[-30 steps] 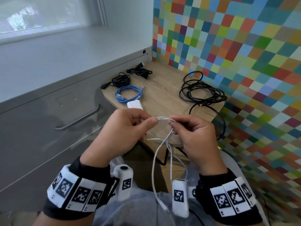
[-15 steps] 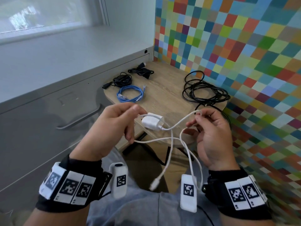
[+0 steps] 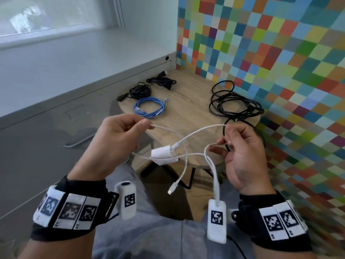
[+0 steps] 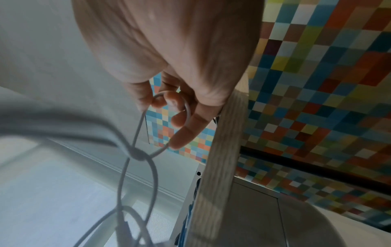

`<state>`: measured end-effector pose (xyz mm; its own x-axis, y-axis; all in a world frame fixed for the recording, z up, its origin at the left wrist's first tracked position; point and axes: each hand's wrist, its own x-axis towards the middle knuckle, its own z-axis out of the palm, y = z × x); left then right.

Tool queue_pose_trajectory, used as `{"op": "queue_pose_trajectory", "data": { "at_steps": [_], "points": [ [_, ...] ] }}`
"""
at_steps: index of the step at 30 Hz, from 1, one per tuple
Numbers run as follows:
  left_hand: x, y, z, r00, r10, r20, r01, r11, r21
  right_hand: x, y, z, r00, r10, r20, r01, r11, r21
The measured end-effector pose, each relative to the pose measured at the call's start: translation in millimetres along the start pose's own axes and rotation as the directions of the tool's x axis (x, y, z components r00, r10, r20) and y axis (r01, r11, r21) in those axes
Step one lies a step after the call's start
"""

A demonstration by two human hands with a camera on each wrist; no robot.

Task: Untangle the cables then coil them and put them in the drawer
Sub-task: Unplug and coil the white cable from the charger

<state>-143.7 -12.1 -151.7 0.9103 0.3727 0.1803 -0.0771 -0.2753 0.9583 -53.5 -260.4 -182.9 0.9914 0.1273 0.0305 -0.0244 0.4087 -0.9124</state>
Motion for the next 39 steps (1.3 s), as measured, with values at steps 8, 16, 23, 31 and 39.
{"op": "queue_pose_trajectory", "data": {
  "at_steps": [8,16,23,31,39],
  "points": [
    [10,-2,-4,0.958,-0.118,-0.263,-0.068,0.794,-0.604,5,-8,-3,0.976,0.043,-0.212,-0.027,0.996,0.081],
    [13,-11,-13,0.909,-0.290,-0.299,-0.022,0.683,-0.730,3,-7,-2,0.978,0.032,-0.206,-0.013,0.996,0.093],
    [8,-15,-29,0.982,-0.132,-0.132,0.020,0.777,-0.629,-2,-16,1,0.987,0.050,-0.153,-0.032,0.992,0.118],
    [-6,5,-6,0.977,0.009,0.213,-0.031,0.995,0.098,-16,-23,17,0.990,0.116,-0.084,-0.107,0.989,0.105],
    [-22,32,36,0.900,0.001,0.435,-0.108,0.969,0.221,-29,-27,36,0.990,0.125,0.064,-0.132,0.984,0.122]
  ]
}}
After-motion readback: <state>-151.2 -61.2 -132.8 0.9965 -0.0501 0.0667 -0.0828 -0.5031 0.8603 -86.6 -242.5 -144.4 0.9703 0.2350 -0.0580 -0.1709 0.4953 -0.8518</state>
